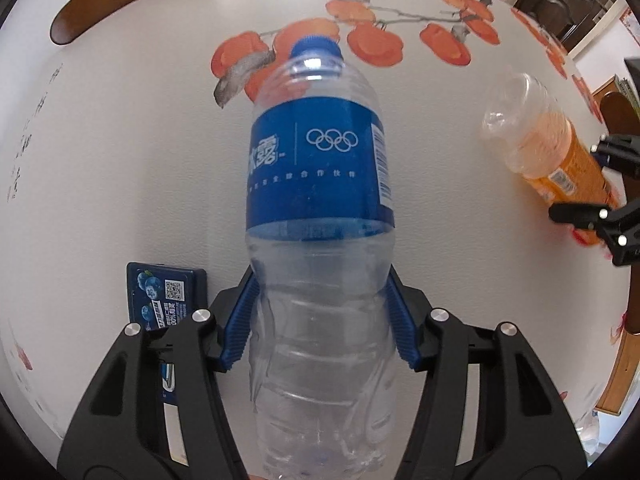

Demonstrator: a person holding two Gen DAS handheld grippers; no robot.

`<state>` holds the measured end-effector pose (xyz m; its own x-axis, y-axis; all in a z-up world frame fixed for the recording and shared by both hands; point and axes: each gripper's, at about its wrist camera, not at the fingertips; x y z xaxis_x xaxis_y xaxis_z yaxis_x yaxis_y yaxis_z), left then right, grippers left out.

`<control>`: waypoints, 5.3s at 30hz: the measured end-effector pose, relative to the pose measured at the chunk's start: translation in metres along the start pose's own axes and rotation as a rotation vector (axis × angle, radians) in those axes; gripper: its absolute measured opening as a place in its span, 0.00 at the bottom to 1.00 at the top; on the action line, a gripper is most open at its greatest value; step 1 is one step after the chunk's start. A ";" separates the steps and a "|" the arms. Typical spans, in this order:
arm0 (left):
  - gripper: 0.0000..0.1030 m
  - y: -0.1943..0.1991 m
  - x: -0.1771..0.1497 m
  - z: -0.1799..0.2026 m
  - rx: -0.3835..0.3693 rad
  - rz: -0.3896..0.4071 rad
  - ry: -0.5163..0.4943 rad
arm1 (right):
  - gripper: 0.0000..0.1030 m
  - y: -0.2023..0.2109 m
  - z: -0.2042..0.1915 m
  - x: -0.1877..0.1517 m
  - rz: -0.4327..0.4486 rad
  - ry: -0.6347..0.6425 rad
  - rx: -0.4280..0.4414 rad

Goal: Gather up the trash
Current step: 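Grasp the blue-labelled water bottle with the left tool while the right tool grasps the orange juice bottle, then carry both bottles over the grey bin and open both tools to drop them, then move the right tool back over the table toward the blue gum box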

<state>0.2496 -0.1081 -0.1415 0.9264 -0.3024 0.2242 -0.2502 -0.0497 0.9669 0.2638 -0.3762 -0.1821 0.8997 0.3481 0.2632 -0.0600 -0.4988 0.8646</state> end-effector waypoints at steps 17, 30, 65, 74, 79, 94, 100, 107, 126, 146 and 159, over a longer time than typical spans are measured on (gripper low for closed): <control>0.54 0.047 -0.021 0.015 -0.083 0.102 -0.078 | 0.62 0.051 -0.017 -0.074 0.226 -0.258 0.118; 0.54 0.111 -0.039 0.054 -0.234 0.229 -0.339 | 0.61 0.114 -0.062 -0.167 0.522 -0.503 0.065; 0.54 0.162 -0.393 0.379 -0.493 0.113 -1.294 | 0.61 0.030 -0.251 -0.721 0.980 -1.445 -0.093; 0.54 0.072 -0.463 0.421 -0.380 -0.015 -1.365 | 0.61 -0.078 -0.203 -0.775 0.909 -1.556 -0.001; 0.54 0.004 -0.488 0.434 -0.303 -0.064 -1.403 | 0.61 -0.142 -0.167 -0.794 0.900 -1.619 0.019; 0.55 -0.183 -0.518 0.458 -0.127 -0.273 -1.463 | 0.61 -0.279 -0.104 -0.795 0.887 -1.739 0.012; 0.55 -0.227 -0.532 0.477 -0.080 -0.342 -1.477 | 0.62 -0.297 -0.083 -0.776 0.842 -1.731 0.000; 0.56 -0.266 -0.543 0.482 0.022 -0.339 -1.509 | 0.62 -0.304 -0.082 -0.776 0.872 -1.765 0.006; 0.63 -0.273 -0.567 0.502 0.073 -0.299 -1.509 | 0.70 -0.332 -0.087 -0.785 0.879 -1.782 0.019; 0.63 -0.230 -0.538 0.485 0.012 -0.250 -1.461 | 0.70 -0.294 -0.107 -0.802 0.933 -1.790 0.015; 0.64 -0.059 -0.530 0.451 -0.151 -0.089 -1.520 | 0.75 -0.176 -0.165 -0.791 0.913 -1.697 0.003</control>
<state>-0.3532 -0.3740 -0.3718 -0.2429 -0.9671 -0.0758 -0.0939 -0.0544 0.9941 -0.5087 -0.4324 -0.4717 0.0166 -0.9979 -0.0629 -0.6855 -0.0571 0.7259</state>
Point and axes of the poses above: each gripper's, at about its wrist camera, not at the fingertips, and y roughly against the way its jaws point, z to its right, x to its top, and after that the axes turned 9 degrees about x, right-handed
